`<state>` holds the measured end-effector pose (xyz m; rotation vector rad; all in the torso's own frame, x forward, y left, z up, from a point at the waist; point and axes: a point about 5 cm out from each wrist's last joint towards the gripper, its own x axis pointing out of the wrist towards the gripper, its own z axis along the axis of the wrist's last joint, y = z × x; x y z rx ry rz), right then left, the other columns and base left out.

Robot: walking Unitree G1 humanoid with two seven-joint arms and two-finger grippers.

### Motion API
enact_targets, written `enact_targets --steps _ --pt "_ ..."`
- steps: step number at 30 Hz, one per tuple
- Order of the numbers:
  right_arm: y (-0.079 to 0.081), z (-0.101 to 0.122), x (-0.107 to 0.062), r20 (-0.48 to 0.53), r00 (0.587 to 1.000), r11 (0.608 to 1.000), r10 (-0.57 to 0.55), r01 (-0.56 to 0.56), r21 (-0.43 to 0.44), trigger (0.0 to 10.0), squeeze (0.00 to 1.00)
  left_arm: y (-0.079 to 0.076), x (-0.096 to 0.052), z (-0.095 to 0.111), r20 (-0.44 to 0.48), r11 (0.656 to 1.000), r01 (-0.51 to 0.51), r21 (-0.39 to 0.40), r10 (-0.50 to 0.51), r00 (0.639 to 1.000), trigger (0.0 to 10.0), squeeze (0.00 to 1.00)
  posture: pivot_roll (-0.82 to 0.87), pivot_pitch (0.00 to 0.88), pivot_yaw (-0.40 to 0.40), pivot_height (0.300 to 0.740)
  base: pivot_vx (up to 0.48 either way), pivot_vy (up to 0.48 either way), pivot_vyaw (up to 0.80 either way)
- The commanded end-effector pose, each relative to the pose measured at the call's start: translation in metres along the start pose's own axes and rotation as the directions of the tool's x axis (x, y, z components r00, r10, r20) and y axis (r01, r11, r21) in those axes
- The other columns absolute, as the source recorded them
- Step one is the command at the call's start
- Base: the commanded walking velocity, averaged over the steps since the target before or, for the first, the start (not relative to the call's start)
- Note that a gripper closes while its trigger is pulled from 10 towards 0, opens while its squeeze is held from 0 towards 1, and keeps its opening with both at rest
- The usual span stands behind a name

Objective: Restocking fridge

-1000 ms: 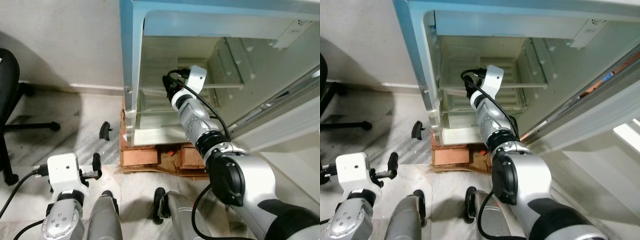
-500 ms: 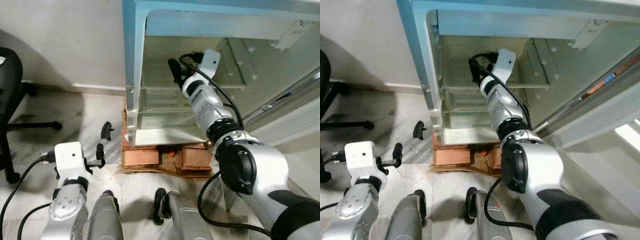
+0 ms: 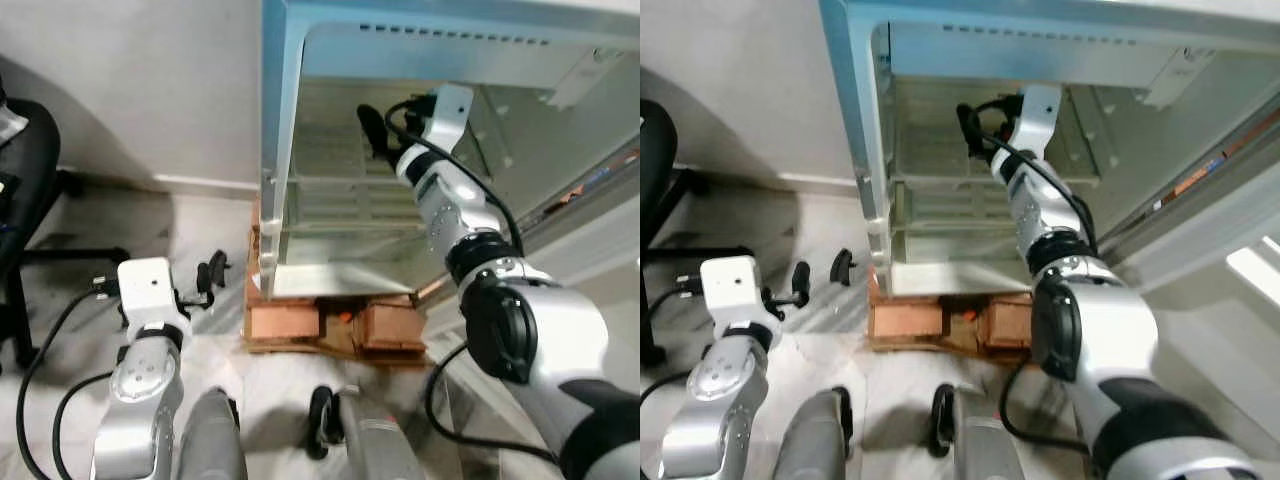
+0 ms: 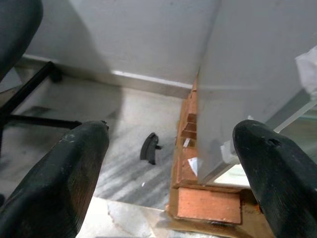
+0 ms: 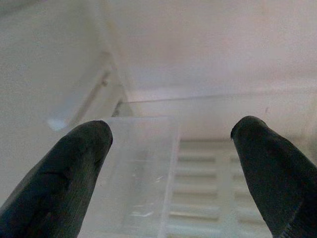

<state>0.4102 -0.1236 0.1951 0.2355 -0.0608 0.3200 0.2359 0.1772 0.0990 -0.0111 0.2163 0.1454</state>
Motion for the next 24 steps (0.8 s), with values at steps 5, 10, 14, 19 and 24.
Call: enact_targets --steps 5,10,14,19,24 --pt "-0.007 -0.021 -0.018 -0.010 0.993 0.990 0.119 -0.119 -0.080 10.0 0.00 -0.013 0.006 -0.005 -0.004 0.998 0.055 -0.010 -0.055 0.998 10.0 0.00 0.18 0.109 -0.080 0.740 0.000 0.000 0.00" --pt "-0.008 -0.026 -0.030 0.045 0.987 0.978 0.154 -0.146 -0.152 10.0 0.00 -0.018 0.017 -0.005 0.009 0.997 0.082 -0.012 -0.082 0.997 10.0 0.00 0.13 0.067 -0.076 0.740 0.000 0.000 0.00" --pt "-0.013 -0.032 -0.048 0.107 0.989 0.985 0.103 -0.086 -0.151 10.0 0.00 -0.019 0.021 -0.007 0.013 0.997 0.074 -0.022 -0.074 0.997 10.0 0.00 0.12 0.052 -0.070 0.740 0.000 0.000 0.00" --pt "-0.022 -0.054 -0.087 0.113 0.994 0.985 0.006 0.013 -0.170 10.0 0.00 -0.024 0.020 -0.011 0.008 0.995 0.092 -0.026 -0.092 0.996 10.0 0.00 0.09 0.040 -0.063 0.740 0.000 0.000 0.00" --pt "-0.027 -0.075 -0.126 0.055 0.996 0.981 -0.076 0.085 -0.177 10.0 0.00 -0.024 0.025 -0.017 -0.005 0.994 0.110 -0.015 -0.111 0.994 10.0 0.00 0.06 0.041 -0.031 0.740 0.000 0.000 0.00"
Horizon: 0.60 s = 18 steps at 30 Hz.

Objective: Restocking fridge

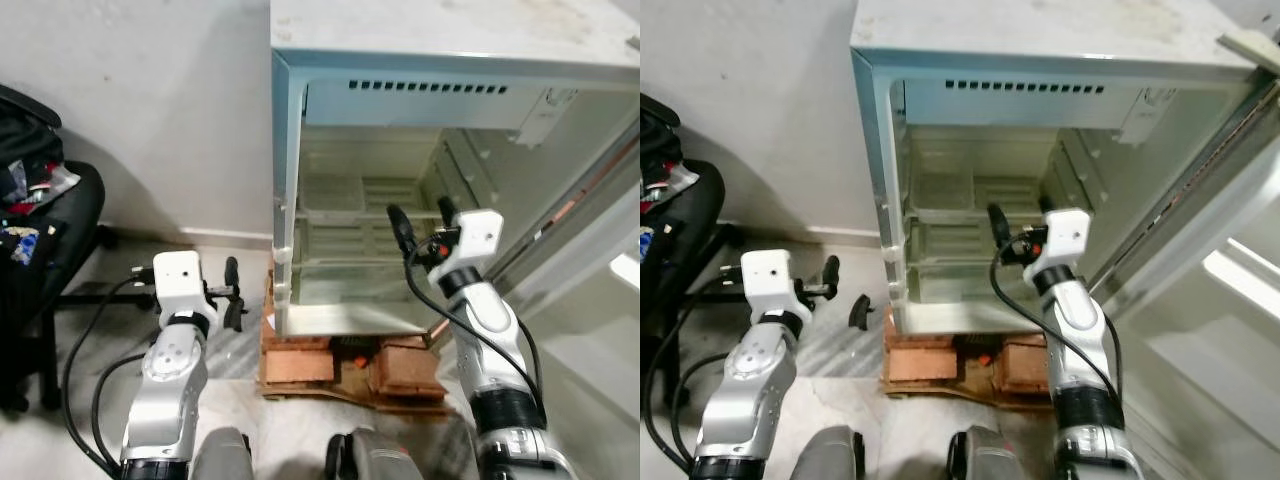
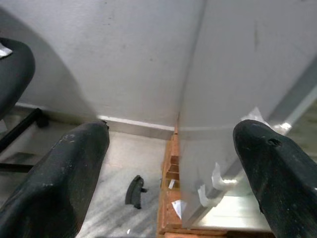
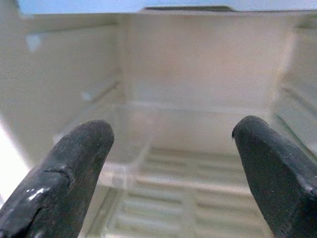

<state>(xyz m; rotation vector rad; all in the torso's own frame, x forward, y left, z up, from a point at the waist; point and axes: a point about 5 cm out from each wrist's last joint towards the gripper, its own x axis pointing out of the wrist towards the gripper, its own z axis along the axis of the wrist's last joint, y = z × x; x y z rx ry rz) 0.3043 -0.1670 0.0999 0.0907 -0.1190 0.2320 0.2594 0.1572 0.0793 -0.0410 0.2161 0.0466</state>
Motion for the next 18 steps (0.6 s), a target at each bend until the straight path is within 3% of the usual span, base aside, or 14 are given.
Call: enact_targets --steps 1,4,7,9,11,15,16,18 --pt "0.001 0.003 -0.008 -0.006 1.000 0.999 0.002 -0.002 -0.043 10.0 0.00 -0.001 0.003 -0.002 -0.006 1.000 0.015 0.006 -0.015 1.000 10.0 0.00 0.06 0.041 -0.031 0.740 0.000 0.000 0.00" --pt "0.005 0.001 -0.018 -0.047 0.999 0.995 0.008 -0.013 -0.094 10.0 0.00 -0.003 0.006 -0.004 -0.013 0.999 0.041 0.021 -0.041 0.999 10.0 0.00 0.04 0.034 -0.011 0.740 -0.200 0.000 0.00" --pt "0.008 0.004 -0.023 -0.064 0.997 0.998 0.047 -0.049 -0.030 10.0 0.00 -0.004 0.008 -0.004 -0.017 0.998 0.051 0.031 -0.051 0.999 10.0 0.00 0.05 0.030 -0.005 0.740 -0.307 0.000 0.00" --pt "0.013 0.003 -0.034 -0.124 0.981 0.984 0.146 -0.157 -0.084 10.0 0.00 -0.005 0.007 -0.009 -0.033 0.998 0.061 0.033 -0.060 0.998 10.0 0.00 0.04 0.022 -0.001 0.740 -0.309 0.000 0.00" --pt "0.013 -0.002 -0.038 -0.157 0.977 0.983 0.147 -0.162 -0.087 10.0 0.00 -0.006 0.006 -0.013 -0.038 0.997 0.065 0.034 -0.064 0.997 10.0 0.00 0.04 0.016 -0.004 0.740 -0.311 0.000 0.00" --pt "0.012 -0.005 -0.039 -0.172 0.975 0.983 0.139 -0.157 -0.099 10.0 0.00 -0.005 0.004 -0.016 -0.044 0.997 0.067 0.036 -0.065 0.997 10.0 0.00 0.04 0.012 -0.013 0.740 -0.312 0.000 0.00" --pt "0.013 -0.004 -0.038 -0.169 0.977 0.978 0.128 -0.153 -0.143 10.0 0.00 -0.004 0.005 -0.015 -0.037 0.997 0.062 0.039 -0.060 0.998 10.0 0.00 0.04 0.005 -0.018 0.740 -0.315 0.000 0.00" --pt "0.004 -0.010 -0.034 -0.172 0.985 0.989 0.005 -0.030 -0.146 10.0 0.00 0.001 0.009 -0.010 -0.021 0.999 0.028 0.030 -0.027 0.999 10.0 0.00 0.05 0.006 -0.028 0.740 -0.313 0.000 0.00"
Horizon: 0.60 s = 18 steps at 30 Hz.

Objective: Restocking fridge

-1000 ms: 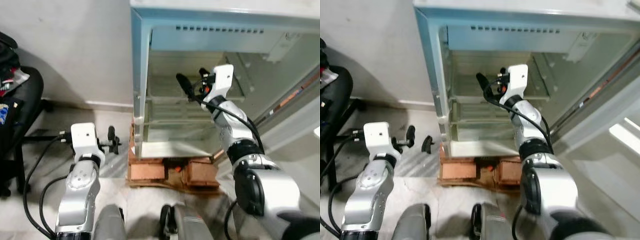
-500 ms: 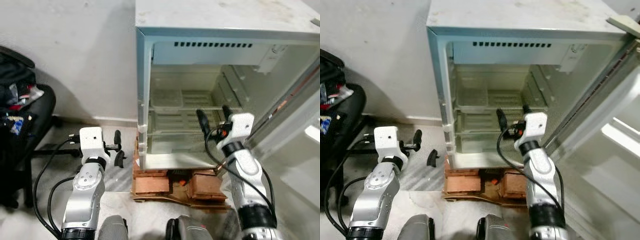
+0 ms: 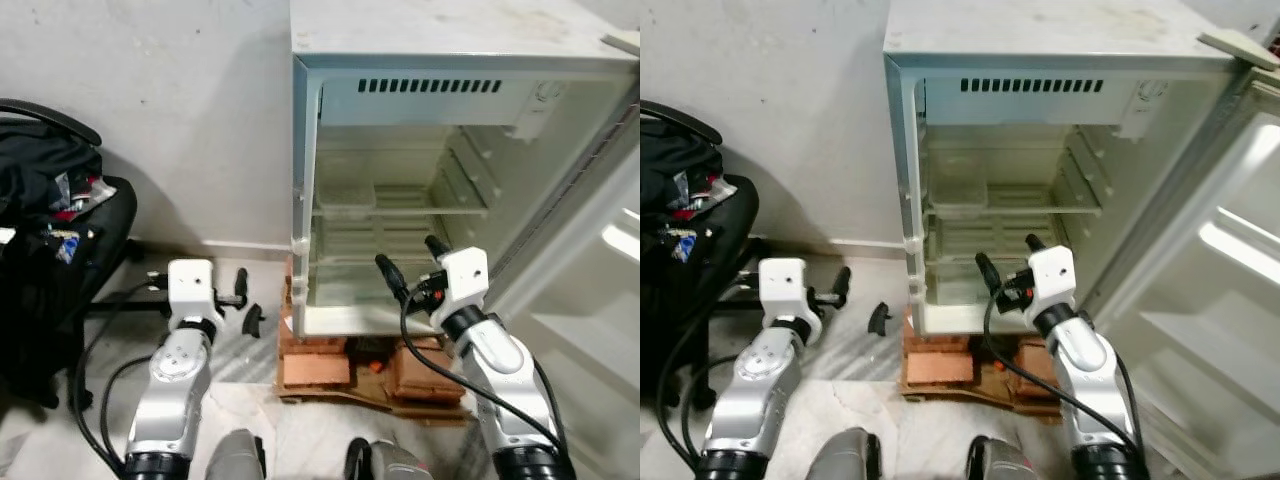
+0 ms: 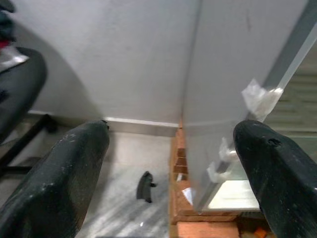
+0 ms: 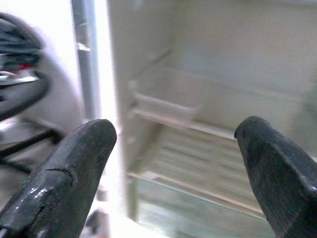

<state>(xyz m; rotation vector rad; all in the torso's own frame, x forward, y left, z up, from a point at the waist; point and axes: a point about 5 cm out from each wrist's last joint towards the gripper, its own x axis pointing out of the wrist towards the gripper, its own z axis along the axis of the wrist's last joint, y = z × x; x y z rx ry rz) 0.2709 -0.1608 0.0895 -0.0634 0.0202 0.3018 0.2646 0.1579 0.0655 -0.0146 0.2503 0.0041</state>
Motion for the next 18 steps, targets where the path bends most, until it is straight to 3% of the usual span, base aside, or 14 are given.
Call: enact_targets --steps 1,7,11,13,16,18 --pt "-0.008 -0.004 -0.002 -0.018 0.998 0.998 -0.055 0.055 -0.012 10.0 0.00 0.000 0.001 0.002 0.013 1.000 -0.011 -0.002 0.011 1.000 10.0 0.00 0.05 0.006 -0.028 0.740 -0.311 0.000 0.00" --pt "-0.004 -0.012 0.000 -0.025 0.984 0.984 -0.174 0.175 0.025 10.0 0.00 -0.003 0.005 0.006 0.019 1.000 0.008 0.007 -0.008 1.000 10.0 0.00 0.05 0.017 -0.024 0.740 -0.315 0.000 0.00" --pt "-0.003 -0.016 -0.003 -0.040 0.976 0.977 -0.212 0.213 0.007 10.0 0.00 -0.004 0.006 0.004 0.017 1.000 0.018 0.003 -0.018 1.000 10.0 0.00 0.05 0.014 -0.004 0.740 -0.314 0.000 0.00" --pt "-0.011 -0.009 -0.006 0.003 0.960 0.959 -0.278 0.278 -0.051 10.0 0.00 -0.006 0.011 0.004 0.016 1.000 0.015 -0.002 -0.015 1.000 10.0 0.00 0.03 0.017 0.000 0.740 -0.311 0.000 0.00" --pt "-0.014 -0.011 -0.008 -0.027 0.963 0.962 -0.270 0.268 -0.059 10.0 0.00 -0.011 0.014 0.007 0.028 0.999 0.022 0.044 -0.023 0.999 10.0 0.00 0.03 0.022 -0.010 0.740 -0.102 0.000 0.00" --pt "-0.014 -0.011 -0.008 -0.028 0.968 0.967 -0.250 0.248 -0.058 10.0 0.00 -0.013 0.015 0.009 0.035 0.999 0.035 0.033 -0.036 0.999 10.0 0.00 0.03 0.023 -0.013 0.740 0.000 0.000 0.00"
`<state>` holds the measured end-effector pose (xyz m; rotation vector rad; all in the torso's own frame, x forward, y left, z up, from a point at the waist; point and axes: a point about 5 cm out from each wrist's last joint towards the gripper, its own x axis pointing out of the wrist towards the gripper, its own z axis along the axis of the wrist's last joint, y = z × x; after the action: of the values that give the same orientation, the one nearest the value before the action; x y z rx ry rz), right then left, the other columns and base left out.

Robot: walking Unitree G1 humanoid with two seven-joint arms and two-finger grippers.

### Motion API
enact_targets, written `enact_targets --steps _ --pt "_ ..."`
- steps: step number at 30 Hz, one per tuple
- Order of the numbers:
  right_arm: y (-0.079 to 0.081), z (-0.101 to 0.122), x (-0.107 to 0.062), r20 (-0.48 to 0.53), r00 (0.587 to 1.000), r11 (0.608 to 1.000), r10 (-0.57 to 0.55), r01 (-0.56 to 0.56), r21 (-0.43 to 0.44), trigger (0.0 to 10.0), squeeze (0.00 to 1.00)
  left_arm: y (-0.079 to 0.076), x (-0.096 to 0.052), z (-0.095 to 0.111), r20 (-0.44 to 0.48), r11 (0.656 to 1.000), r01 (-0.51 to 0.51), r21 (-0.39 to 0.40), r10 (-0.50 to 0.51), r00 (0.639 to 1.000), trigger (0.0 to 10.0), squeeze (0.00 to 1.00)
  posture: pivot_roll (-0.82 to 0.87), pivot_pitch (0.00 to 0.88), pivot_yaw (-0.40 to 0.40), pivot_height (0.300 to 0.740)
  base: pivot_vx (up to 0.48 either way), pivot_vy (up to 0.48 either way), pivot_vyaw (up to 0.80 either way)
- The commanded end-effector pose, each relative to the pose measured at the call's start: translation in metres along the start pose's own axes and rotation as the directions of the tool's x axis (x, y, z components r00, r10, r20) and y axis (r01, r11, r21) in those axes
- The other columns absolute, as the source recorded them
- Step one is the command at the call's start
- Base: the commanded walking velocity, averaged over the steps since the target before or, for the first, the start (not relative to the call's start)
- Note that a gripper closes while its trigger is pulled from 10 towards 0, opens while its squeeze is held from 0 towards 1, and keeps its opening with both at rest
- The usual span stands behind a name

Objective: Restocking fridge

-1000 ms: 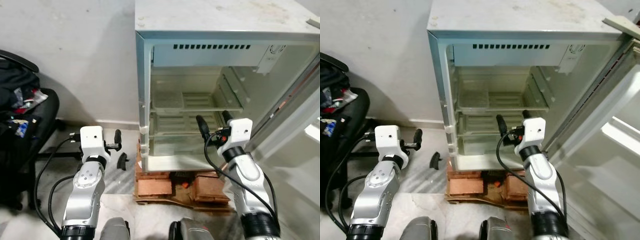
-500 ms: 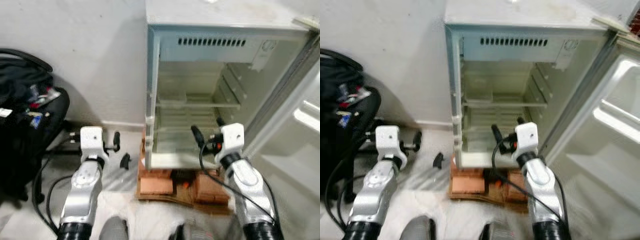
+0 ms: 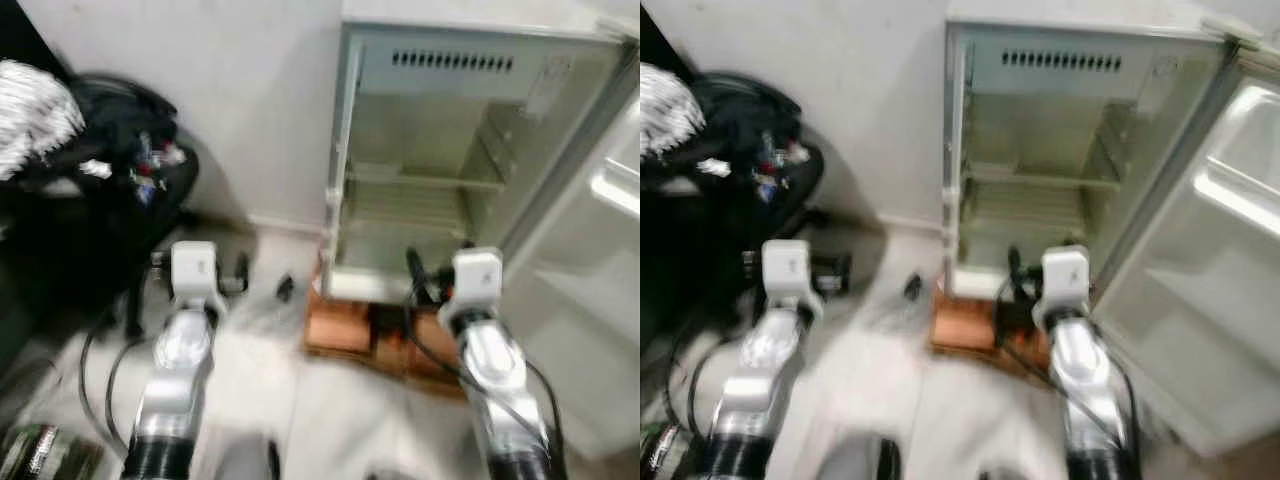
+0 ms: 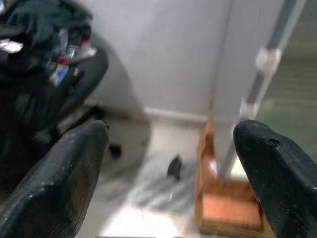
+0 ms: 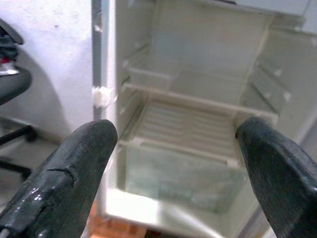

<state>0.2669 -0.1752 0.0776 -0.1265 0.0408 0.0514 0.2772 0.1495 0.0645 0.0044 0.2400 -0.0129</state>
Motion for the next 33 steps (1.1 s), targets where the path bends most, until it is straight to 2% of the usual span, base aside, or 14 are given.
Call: enact_targets --steps 1,7,11,21,33 --pt "-0.002 0.002 0.000 0.005 1.000 1.000 0.003 -0.003 0.003 10.0 0.00 -0.006 0.003 0.008 0.031 0.999 0.031 0.008 -0.031 0.999 10.0 0.00 0.03 0.024 -0.013 0.740 0.000 0.000 0.00" --pt "0.006 0.007 0.006 0.042 0.998 0.999 0.041 -0.040 -0.014 10.0 0.00 -0.006 0.003 0.008 0.036 1.000 0.026 0.013 -0.026 0.999 10.0 0.00 0.03 0.033 -0.018 0.740 0.000 -0.044 0.00" --pt "0.013 0.011 0.011 0.056 0.996 0.996 0.066 -0.063 -0.057 10.0 0.00 -0.007 0.001 0.006 0.034 0.999 0.033 0.016 -0.034 0.999 10.0 0.00 0.03 0.037 -0.022 0.740 0.000 -0.480 0.00" --pt "0.017 0.008 0.014 0.042 0.996 0.996 0.085 -0.083 -0.036 10.0 0.00 -0.010 0.000 0.006 0.047 0.999 0.047 0.019 -0.048 0.998 10.0 0.00 0.04 0.049 -0.025 0.740 0.000 -0.480 0.00" --pt "0.016 0.002 0.022 0.011 0.994 0.993 0.106 -0.105 -0.058 10.0 0.00 -0.017 0.000 0.008 0.065 0.996 0.085 0.027 -0.087 0.994 10.0 0.00 0.04 0.041 -0.032 0.740 0.000 -0.480 0.00"
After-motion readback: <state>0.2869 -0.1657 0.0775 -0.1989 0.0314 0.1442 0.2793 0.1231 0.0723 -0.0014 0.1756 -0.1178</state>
